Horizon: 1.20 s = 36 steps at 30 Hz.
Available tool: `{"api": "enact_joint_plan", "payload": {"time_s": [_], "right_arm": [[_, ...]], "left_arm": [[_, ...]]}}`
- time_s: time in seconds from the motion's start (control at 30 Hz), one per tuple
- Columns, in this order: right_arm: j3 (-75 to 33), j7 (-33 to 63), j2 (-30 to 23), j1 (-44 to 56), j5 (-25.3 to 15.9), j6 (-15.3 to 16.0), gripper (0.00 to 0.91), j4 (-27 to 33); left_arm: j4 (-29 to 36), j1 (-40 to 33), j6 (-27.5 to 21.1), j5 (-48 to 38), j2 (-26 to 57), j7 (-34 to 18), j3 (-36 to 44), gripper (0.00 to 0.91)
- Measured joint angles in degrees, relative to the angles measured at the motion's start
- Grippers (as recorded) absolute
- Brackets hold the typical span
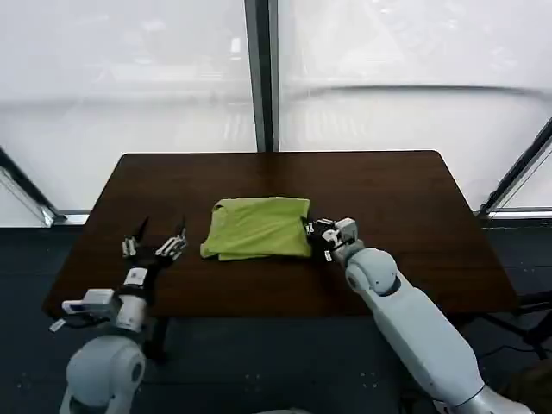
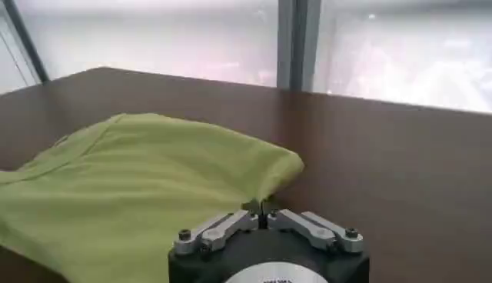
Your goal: Fold and organize the clothes.
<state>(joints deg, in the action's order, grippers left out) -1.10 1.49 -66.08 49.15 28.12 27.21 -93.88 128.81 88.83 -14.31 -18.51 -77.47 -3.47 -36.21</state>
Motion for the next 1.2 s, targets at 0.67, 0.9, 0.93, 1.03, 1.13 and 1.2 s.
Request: {"api": "enact_joint_plan", "payload": {"time_s": [0.67,0.9,0.93,1.03,1.13,1.2], "right_arm": [[-6.5,4.8,6.9,9.3,0.9,-12.8,0.878,-12.0],[-19.3,5.0,5.0,31.2,-7.8,-30.5,0.878,-24.7],[-21.1,5.1,4.5,34.6,-9.2,-32.1,0.878,-26.4],[-25.9,6.4,3.2,44.6,-12.2,-34.6,0.878,-31.1],[-29.5,7.9,1.9,53.2,-12.9,-34.6,0.878,-35.0],[-31.6,8.3,1.0,58.5,-13.0,-34.5,0.878,-37.4]], "left_arm": [[0.0,1.2,2.6,-0.4,1.9,-0.5,0.7,0.878],[2.2,7.2,7.7,0.8,4.9,-0.5,0.3,0.878],[2.5,8.6,8.0,1.1,5.2,-0.5,0.2,0.878],[3.2,12.5,10.3,2.2,6.0,-1.4,-0.1,0.878],[3.9,16.6,10.8,3.1,6.6,-1.8,-0.8,0.878],[4.7,19.3,9.7,3.1,6.8,-2.4,-1.2,0.878]]}}
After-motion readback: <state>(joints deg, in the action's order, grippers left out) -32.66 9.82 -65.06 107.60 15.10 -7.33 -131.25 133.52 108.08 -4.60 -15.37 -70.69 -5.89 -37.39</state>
